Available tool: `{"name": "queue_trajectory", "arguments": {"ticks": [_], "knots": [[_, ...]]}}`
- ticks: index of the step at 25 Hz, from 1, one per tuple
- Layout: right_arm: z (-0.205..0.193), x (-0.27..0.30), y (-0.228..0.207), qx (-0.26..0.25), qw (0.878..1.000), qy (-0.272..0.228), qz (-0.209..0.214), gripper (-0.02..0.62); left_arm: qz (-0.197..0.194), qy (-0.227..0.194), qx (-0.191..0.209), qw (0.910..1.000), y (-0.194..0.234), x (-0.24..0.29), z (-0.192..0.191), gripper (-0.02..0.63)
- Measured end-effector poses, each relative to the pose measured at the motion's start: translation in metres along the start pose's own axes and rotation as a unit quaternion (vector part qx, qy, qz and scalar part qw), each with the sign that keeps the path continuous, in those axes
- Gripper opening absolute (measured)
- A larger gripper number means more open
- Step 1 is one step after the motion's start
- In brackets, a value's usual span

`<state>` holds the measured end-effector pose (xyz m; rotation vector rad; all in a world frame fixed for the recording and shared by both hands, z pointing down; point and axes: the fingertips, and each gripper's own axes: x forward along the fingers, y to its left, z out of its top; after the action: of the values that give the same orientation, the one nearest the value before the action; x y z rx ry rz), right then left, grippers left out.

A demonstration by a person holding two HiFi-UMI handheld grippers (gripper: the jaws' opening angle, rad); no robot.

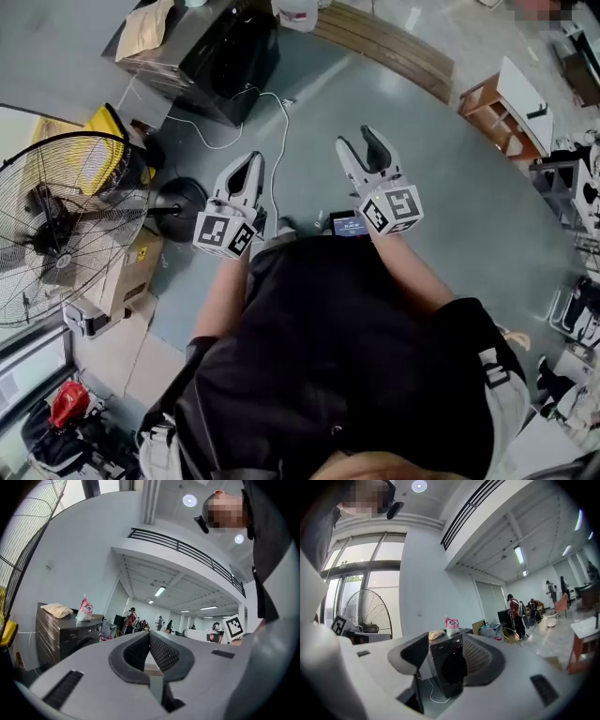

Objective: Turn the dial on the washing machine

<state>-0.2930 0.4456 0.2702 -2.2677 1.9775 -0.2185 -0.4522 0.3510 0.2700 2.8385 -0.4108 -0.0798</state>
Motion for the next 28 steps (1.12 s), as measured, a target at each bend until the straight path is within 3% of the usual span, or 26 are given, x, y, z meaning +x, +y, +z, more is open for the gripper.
{"name": "queue_trajectory", "arguments": {"ticks": [6, 15, 19, 24, 28], "knots": [[0.006, -0.013, 0.008, -0.005, 1.000, -0.020, 0.023, 0.227, -0.008, 0.007, -0.010, 0.9999, -0.009, -0.004, -0.009, -0.005], [0.008, -0.036, -0.011, 0.007, 1.000, -0.025, -0.003, 0.227, -0.033, 0.018, 0.012, 0.9992, -0.037, 0.005, -0.013, -0.005], [0.008, -0.043, -0.016, 0.011, 1.000, -0.026, 0.004, 0.227, -0.029, 0.017, 0.012, 0.9994, -0.044, 0.010, -0.014, -0.005], [0.005, -0.052, -0.043, 0.022, 0.999, -0.028, -0.027, 0.227, -0.026, 0.022, 0.012, 0.9993, -0.050, 0.023, -0.019, -0.005], [0.002, -0.060, -0.063, 0.030, 0.999, -0.022, -0.024, 0.227, -0.017, 0.027, 0.010, 0.9995, -0.060, 0.031, -0.026, -0.005]]}}
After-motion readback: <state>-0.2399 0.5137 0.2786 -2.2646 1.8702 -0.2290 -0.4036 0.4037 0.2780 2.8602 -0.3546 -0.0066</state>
